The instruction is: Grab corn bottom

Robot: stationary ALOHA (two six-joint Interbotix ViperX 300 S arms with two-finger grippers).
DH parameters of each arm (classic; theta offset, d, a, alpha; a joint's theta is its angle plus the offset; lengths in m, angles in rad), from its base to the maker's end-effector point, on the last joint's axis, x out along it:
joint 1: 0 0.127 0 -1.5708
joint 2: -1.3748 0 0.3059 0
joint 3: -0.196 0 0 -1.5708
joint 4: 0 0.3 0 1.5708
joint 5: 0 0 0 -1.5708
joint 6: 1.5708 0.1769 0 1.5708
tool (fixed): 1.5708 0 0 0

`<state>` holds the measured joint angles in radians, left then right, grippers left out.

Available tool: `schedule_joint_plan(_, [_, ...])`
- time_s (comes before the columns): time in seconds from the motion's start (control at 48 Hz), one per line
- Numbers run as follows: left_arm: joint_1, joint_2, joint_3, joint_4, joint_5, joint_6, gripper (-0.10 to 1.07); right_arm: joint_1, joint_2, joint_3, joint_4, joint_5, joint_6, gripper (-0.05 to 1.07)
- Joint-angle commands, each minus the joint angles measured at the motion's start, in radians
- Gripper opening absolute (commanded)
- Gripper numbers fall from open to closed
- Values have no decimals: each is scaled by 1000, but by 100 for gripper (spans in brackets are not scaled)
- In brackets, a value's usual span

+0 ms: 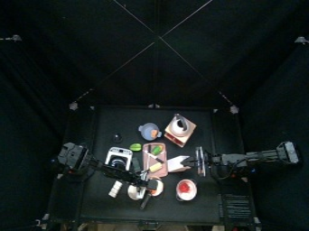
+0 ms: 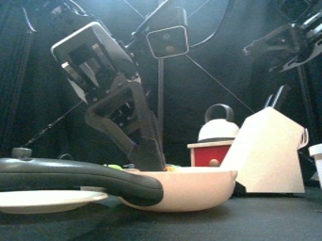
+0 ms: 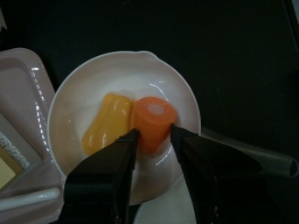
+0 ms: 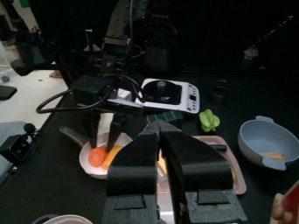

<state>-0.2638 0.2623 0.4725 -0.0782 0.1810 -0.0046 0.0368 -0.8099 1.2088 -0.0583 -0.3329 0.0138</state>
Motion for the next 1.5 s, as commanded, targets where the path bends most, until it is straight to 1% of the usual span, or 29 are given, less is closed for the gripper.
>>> schedule_joint_plan(0.0, [6, -11, -21, 15, -5, 0, 76, -2, 5, -8, 0, -9, -2, 2])
schedule_joint_plan(0.146, [8, -9, -29, 29, -6, 0, 79, -2, 5, -8, 0, -8, -2, 2])
schedule_joint_plan(0.354, [8, -8, -29, 40, -6, 3, 87, -3, 5, -5, 0, -8, -2, 2])
schedule_joint_plan(0.771, [-9, 18, -44, 147, -8, 5, 86, -3, 5, -2, 2, -9, -2, 2])
schedule_joint_plan(1.479, [-9, 58, -60, 138, -11, -2, 86, -9, 5, 5, 0, -9, -2, 2])
